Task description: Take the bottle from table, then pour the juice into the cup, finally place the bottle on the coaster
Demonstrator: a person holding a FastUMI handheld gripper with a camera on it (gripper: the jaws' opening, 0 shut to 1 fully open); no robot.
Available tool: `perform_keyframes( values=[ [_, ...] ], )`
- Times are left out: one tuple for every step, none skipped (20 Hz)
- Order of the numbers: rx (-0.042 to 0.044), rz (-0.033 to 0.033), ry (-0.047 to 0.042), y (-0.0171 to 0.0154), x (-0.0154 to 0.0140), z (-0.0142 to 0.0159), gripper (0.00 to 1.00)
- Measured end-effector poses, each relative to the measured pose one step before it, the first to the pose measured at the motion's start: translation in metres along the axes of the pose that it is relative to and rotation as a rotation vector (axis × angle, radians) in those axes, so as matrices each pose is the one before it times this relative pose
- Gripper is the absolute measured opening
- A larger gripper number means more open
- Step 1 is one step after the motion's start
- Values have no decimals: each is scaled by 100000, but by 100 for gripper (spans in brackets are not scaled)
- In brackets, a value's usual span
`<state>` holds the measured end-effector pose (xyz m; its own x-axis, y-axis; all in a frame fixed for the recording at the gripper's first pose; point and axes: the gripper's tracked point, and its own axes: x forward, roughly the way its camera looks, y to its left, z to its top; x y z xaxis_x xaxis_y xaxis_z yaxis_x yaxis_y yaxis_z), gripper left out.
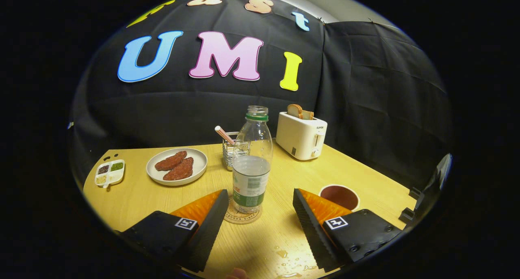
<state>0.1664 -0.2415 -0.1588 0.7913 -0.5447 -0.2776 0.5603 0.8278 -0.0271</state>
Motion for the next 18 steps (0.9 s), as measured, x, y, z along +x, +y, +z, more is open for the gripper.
perform_keyframes(
  values=[
    [1, 404, -601, -34, -1038, 22, 98],
    [-119, 560, -501, -42, -1149, 231, 98],
    [-104, 327, -411, -43, -1189, 261, 98],
    [-106, 508, -381, 8, -1187, 176, 98],
    [-100, 701, -440, 119, -1191, 292, 98],
    [-353, 797, -615, 150, -1216, 391, 98],
    [-734, 815, -803, 269, -1213, 519, 98],
    [-1515, 1156, -1062, 245, -1097, 489, 98],
    [-1886, 899, -1127, 304, -1068, 649, 98],
    [-1798, 1184, -1223, 268, -974, 619, 98],
    [-1271, 1462, -1428, 408, -943, 827, 98],
    [-1004, 1842, -1534, 524, -822, 740, 98],
    [-1103, 2105, -1596, 633, -763, 824, 98],
    [-1339, 2066, -1389, 492, -679, 650, 97],
    [-1516, 1651, -1172, 479, -656, 551, 98],
    [-1145, 1546, -773, 401, -532, 423, 98],
    [-370, 1764, -632, 530, -530, 332, 98],
    [114, 1699, -164, 502, -550, 129, 98]
  ],
)
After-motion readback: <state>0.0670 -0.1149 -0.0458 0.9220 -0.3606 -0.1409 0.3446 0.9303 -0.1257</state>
